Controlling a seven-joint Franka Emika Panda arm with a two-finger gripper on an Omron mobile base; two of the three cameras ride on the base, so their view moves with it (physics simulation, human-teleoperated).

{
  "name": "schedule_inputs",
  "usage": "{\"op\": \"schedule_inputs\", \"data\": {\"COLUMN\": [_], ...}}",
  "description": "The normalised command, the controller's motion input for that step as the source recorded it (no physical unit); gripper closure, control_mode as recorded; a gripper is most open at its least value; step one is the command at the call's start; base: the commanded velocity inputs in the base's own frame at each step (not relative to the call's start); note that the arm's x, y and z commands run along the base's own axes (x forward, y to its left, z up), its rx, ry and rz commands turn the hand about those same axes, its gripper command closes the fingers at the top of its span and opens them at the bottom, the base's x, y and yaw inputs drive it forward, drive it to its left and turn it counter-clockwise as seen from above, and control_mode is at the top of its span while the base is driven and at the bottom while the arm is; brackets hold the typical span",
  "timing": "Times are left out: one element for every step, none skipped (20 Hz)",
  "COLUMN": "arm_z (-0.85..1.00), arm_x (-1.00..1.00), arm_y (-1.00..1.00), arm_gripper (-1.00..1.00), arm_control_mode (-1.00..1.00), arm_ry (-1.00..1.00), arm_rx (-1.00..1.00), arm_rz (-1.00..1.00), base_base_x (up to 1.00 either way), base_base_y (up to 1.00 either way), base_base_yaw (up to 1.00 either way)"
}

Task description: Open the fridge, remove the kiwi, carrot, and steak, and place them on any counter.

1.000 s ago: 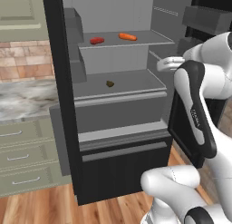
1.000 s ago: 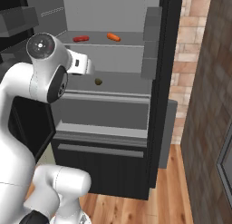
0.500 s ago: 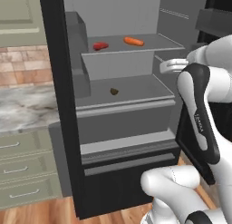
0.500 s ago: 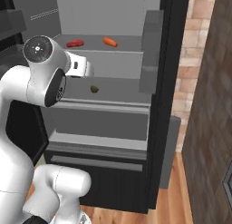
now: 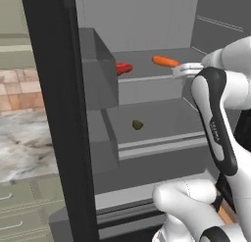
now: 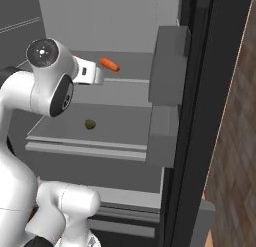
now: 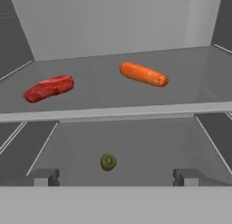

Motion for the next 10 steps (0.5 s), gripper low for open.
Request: {"op": "schedule_inputs", "data": {"arm_z": [0.0,0.0,0.0,0.0,0.0,0.0,0.0,0.0,0.0,0.0], "arm_x": [0.0,0.0,0.0,0.0,0.0,0.14,0.35,0.47,0.59,0.57], "arm_y": [0.0,0.0,0.0,0.04,0.13,0.15,0.19,0.19,0.22,0.23], "arm_gripper": [-1.0,-1.0,-1.0,-1.0,-1.0,-1.0,-1.0,-1.0,-1.0,-1.0], "arm_control_mode": [1.0,1.0,1.0,-1.0,-1.0,-1.0,-1.0,-1.0,-1.0,-1.0], "arm_ry": [0.0,0.0,0.0,0.0,0.0,0.02,0.0,0.02,0.08,0.11], "arm_rx": [0.0,0.0,0.0,0.0,0.0,-0.01,-0.01,-0.01,-0.01,-0.02], "arm_rz": [0.0,0.0,0.0,0.03,0.06,0.04,0.05,0.03,0.01,0.0], "base_base_x": [0.22,0.0,0.0,0.0,0.0,0.0,0.0,0.0,0.0,0.0], "base_base_y": [0.0,0.0,0.0,0.0,0.0,0.0,0.0,0.0,0.0,0.0], "base_base_yaw": [0.0,0.0,0.0,0.0,0.0,0.0,0.0,0.0,0.0,0.0]}}
